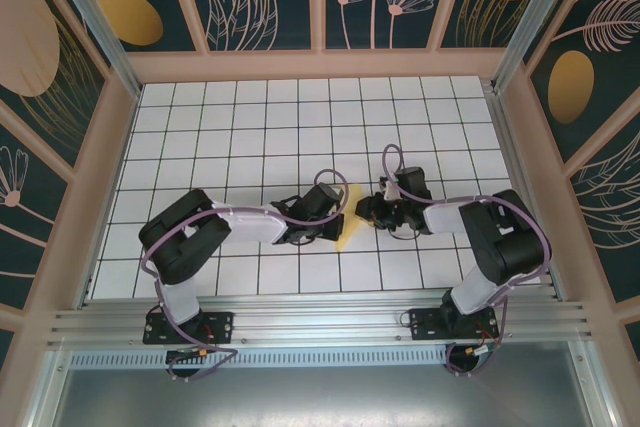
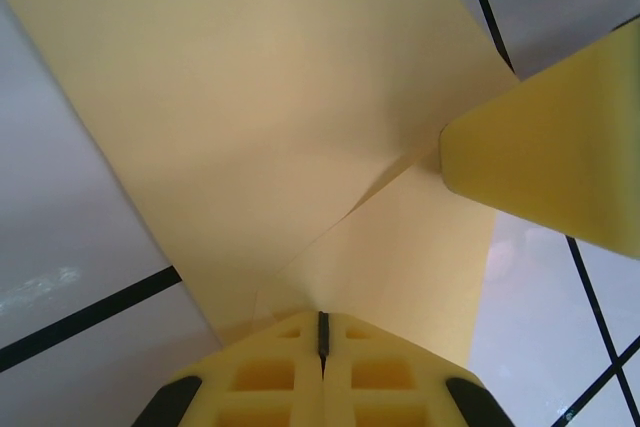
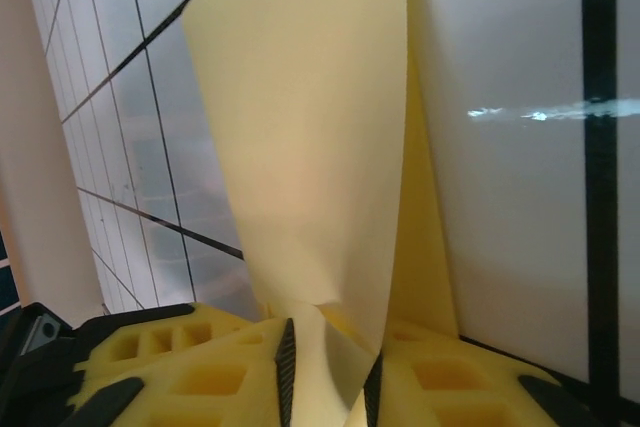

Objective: Fold a paper plane with a square sheet of paper (pick it up from the middle)
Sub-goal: Fourth fold the wing at the center of the table.

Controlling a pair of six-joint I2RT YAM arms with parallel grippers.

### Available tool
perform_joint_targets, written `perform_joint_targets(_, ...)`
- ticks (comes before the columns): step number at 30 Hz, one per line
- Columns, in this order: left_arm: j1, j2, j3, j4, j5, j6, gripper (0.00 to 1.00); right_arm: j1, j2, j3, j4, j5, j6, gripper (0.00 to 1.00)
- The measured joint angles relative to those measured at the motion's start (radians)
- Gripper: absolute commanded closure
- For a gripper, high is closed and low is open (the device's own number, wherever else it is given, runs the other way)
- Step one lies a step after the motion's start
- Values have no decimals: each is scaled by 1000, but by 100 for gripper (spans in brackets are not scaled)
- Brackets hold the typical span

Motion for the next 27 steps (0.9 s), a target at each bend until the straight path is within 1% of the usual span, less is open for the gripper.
perform_joint_targets(2,0,-10,-8,-1,-3,0,100,1,5,0,0,-3,-2,87)
perform_joint_targets(4,0,-29,-23,0,-8,-1,92,4,5,1,0,-5,2,90)
perform_joint_targets(7,0,-84,-61,3,-23,-16,80,16,-6,0,0,5,15,92)
perform_joint_targets(12,0,-243,-138,39,-25,-57,72,90,-87,-8,1,81,80,93)
perform_joint_targets(16,-14,-333,-180,83,-30,-79,68,173,-161,-26,-1,186,171,93)
perform_joint_targets(19,-51,-342,-196,88,-48,-81,67,230,-207,-43,-1,268,247,93)
perform_joint_targets(22,-93,-338,-203,82,-73,-83,65,260,-258,-82,-2,351,325,93)
perform_joint_targets(27,-137,-313,-211,91,-89,-94,61,271,-348,-164,-17,455,429,92)
